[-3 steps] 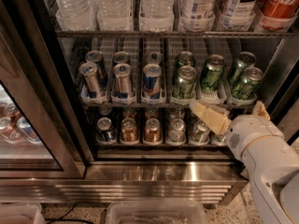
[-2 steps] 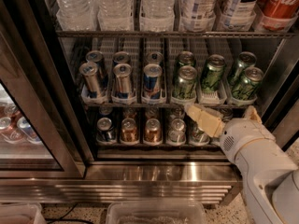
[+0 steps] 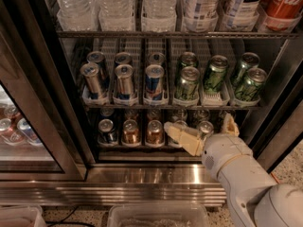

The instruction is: Pick green can from middle shelf of fridge

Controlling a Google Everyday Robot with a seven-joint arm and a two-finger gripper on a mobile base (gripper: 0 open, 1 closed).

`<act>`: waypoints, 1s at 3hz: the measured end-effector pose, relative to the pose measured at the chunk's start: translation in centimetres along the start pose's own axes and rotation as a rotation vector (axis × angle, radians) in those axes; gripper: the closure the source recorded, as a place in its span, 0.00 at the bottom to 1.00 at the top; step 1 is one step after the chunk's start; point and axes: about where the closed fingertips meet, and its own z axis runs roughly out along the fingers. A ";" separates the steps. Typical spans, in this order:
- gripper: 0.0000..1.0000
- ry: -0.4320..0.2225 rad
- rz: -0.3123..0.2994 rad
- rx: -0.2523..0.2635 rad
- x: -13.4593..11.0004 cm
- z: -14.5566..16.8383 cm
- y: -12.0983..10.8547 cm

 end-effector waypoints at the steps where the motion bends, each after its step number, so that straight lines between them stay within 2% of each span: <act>1: 0.00 0.047 -0.135 -0.029 1.7 1.0 1.8; 2: 0.00 0.047 -0.135 -0.029 1.7 1.0 1.8; 3: 0.00 0.033 -0.171 0.009 1.5 1.8 1.7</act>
Offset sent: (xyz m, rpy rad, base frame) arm 0.0015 0.0171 -0.0141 -0.1062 0.0053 0.0438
